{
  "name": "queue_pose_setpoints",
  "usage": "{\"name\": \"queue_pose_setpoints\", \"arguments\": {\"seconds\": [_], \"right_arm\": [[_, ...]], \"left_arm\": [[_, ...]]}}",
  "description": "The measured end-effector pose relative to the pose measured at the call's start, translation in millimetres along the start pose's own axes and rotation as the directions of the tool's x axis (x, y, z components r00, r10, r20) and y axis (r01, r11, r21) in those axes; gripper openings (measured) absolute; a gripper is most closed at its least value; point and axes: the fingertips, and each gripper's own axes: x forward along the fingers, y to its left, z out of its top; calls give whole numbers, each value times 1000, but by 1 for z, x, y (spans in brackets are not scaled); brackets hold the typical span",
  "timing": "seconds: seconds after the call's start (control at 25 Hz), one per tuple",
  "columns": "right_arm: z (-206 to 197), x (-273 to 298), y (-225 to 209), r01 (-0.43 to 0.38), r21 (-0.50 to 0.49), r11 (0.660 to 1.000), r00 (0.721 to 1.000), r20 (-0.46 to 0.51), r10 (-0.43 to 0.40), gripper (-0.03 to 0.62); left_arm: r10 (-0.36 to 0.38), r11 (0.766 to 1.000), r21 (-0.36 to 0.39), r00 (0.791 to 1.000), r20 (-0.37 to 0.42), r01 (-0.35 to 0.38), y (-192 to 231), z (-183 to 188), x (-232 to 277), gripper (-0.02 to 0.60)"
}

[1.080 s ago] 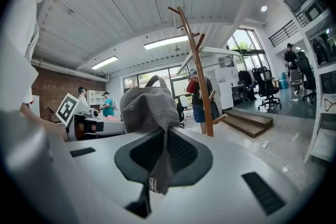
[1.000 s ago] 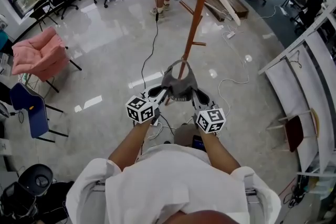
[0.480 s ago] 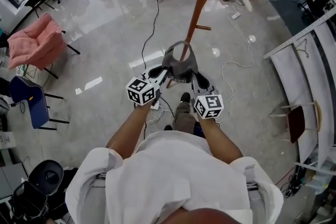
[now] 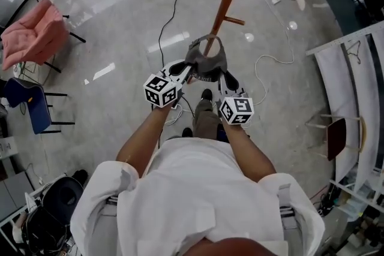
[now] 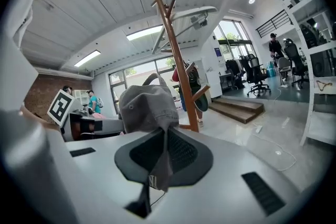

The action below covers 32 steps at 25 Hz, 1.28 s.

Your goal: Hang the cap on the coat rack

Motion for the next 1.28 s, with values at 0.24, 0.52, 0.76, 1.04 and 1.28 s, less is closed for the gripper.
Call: {"name": "queue_pose_setpoints", "arguments": {"seconds": [0.24,0.52,0.76,1.04,1.28], "right_arm": [[-28,36,-22,-7,8,1000,997,-76,8,34],[-61,72,-42,-5,5,1000,991,-135,6,34],[-87,93,-62,3,20,1000,985,-171,0,32],[-111,114,-84,39,27,999,979,-201,-33,34],[-129,129,-96,53,24,998,971,-234,-46,34]], "left_arm": [[34,999,-19,999,-20,-34,34,-28,30,31],[82,995,-44,996,-44,-84,74,-58,58,31],[114,992,-44,992,-60,-117,93,-82,79,31],[126,991,-39,989,-76,-130,111,-104,103,31],[162,986,-34,984,-71,-165,127,-121,120,31]]}}
